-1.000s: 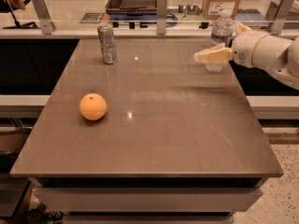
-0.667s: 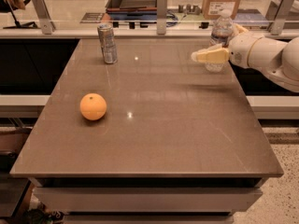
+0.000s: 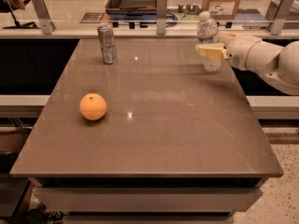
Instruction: Move water bottle near orange
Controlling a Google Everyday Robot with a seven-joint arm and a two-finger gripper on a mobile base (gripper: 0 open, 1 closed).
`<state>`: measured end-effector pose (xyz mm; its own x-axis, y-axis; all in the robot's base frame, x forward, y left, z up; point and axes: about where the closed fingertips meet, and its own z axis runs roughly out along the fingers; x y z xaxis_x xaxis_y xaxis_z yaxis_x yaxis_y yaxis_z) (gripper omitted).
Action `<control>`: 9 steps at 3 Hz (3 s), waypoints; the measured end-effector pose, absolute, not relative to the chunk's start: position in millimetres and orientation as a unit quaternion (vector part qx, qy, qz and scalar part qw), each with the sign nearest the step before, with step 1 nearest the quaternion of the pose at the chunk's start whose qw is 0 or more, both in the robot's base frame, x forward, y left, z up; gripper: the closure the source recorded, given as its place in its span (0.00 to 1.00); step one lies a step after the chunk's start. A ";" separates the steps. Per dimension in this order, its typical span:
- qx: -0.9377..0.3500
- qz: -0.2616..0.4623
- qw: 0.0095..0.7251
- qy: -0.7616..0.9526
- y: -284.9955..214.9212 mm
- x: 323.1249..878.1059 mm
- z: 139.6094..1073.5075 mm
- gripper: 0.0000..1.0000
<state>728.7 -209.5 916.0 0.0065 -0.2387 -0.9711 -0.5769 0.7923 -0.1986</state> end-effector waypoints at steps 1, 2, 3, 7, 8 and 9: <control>-0.295 0.132 0.645 0.692 -206.9 729.1 915.7 0.62; -0.297 0.134 0.645 0.692 -204.0 729.7 915.5 0.87; -0.298 0.136 0.644 0.691 -201.4 730.1 915.2 1.00; -0.278 0.217 0.668 0.656 -167.0 712.5 962.0 1.00; -0.246 0.241 0.691 0.636 -156.9 683.1 971.5 1.00; -0.223 0.242 0.706 0.627 -141.2 644.0 972.6 1.00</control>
Offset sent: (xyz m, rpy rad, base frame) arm 0.0004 0.0024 -0.0003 0.0006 0.0004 0.0034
